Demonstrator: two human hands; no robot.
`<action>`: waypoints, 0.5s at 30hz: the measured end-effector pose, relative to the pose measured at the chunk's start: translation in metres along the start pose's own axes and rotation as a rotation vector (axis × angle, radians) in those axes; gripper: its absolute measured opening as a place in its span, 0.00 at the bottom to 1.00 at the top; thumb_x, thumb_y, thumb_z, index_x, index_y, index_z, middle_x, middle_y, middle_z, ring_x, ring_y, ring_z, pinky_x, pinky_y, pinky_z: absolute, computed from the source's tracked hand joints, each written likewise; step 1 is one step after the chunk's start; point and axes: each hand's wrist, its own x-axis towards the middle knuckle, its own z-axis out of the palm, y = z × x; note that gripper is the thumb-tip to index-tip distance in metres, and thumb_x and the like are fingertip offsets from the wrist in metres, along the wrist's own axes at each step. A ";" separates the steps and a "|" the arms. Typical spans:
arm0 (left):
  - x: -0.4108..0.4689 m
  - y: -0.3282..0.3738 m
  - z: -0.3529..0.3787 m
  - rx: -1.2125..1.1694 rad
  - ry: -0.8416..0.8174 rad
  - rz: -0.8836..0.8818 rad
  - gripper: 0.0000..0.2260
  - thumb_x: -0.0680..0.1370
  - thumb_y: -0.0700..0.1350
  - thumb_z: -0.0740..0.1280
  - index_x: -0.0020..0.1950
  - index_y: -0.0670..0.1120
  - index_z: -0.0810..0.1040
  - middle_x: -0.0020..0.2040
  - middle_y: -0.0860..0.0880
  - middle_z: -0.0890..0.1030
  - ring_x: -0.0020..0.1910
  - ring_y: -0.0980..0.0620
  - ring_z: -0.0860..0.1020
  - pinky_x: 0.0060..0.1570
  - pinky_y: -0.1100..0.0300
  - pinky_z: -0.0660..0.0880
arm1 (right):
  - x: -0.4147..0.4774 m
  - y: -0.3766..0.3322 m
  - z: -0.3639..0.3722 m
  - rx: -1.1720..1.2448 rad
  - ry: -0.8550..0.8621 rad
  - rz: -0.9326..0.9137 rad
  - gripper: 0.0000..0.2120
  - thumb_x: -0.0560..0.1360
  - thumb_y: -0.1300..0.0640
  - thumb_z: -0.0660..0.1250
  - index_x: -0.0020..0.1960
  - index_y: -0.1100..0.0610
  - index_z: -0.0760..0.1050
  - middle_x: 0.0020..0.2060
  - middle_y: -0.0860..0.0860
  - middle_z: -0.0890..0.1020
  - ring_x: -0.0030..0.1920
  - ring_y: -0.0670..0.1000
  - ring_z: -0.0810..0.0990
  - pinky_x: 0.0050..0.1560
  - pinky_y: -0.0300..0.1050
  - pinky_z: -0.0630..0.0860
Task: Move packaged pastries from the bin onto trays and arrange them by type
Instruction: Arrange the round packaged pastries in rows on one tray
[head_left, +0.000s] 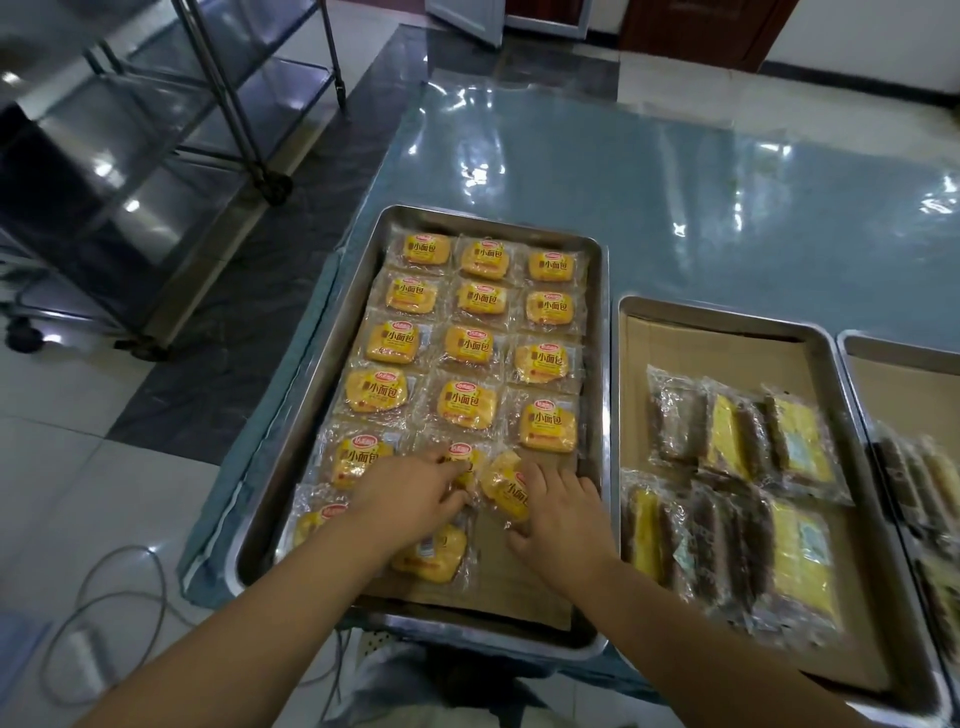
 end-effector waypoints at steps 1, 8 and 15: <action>0.000 -0.001 0.000 0.001 0.001 -0.009 0.21 0.77 0.61 0.55 0.70 0.60 0.66 0.74 0.54 0.64 0.60 0.50 0.76 0.43 0.57 0.74 | 0.001 0.000 -0.002 -0.010 0.012 -0.012 0.32 0.70 0.44 0.66 0.69 0.54 0.62 0.61 0.50 0.74 0.60 0.52 0.71 0.61 0.48 0.66; -0.001 -0.002 -0.004 -0.007 0.005 -0.011 0.21 0.77 0.61 0.55 0.70 0.60 0.66 0.74 0.56 0.63 0.59 0.51 0.76 0.42 0.57 0.73 | 0.007 0.014 -0.015 -0.220 0.143 -0.081 0.22 0.64 0.62 0.71 0.59 0.56 0.75 0.53 0.53 0.79 0.52 0.55 0.76 0.54 0.50 0.72; -0.002 -0.003 -0.002 -0.032 0.028 -0.012 0.21 0.78 0.60 0.55 0.70 0.59 0.66 0.75 0.55 0.62 0.59 0.52 0.76 0.44 0.57 0.74 | 0.000 0.010 -0.006 -0.195 0.088 -0.120 0.21 0.65 0.58 0.75 0.57 0.52 0.76 0.55 0.54 0.77 0.53 0.54 0.76 0.50 0.48 0.75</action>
